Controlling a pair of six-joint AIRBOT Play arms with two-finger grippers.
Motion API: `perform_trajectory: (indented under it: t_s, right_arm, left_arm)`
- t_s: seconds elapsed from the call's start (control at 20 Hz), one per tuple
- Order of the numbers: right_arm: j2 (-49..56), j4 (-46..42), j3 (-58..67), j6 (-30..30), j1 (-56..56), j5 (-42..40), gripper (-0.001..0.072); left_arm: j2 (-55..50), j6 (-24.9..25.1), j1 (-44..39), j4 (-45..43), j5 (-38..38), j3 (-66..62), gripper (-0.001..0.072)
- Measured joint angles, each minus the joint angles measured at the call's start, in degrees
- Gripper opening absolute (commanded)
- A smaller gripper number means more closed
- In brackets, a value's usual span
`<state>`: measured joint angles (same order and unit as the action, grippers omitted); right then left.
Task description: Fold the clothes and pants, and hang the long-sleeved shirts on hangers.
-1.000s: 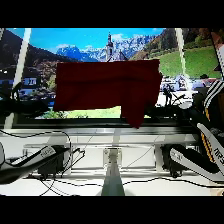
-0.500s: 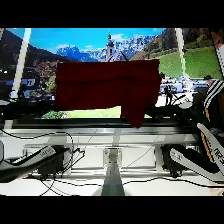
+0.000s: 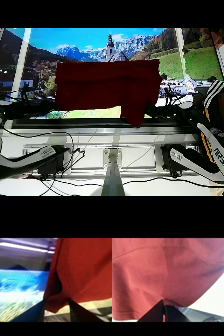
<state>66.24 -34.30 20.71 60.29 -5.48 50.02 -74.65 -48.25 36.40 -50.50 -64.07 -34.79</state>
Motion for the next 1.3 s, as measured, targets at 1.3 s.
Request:
perform_trajectory:
  t_s: [1.3]
  right_arm:
    - [5.2, 4.0, 31.6, 7.1, 3.9, -20.1, 0.0016]
  left_arm:
    - [-3.3, 0.1, -14.1, 27.9, 20.9, -15.3, 0.0007]
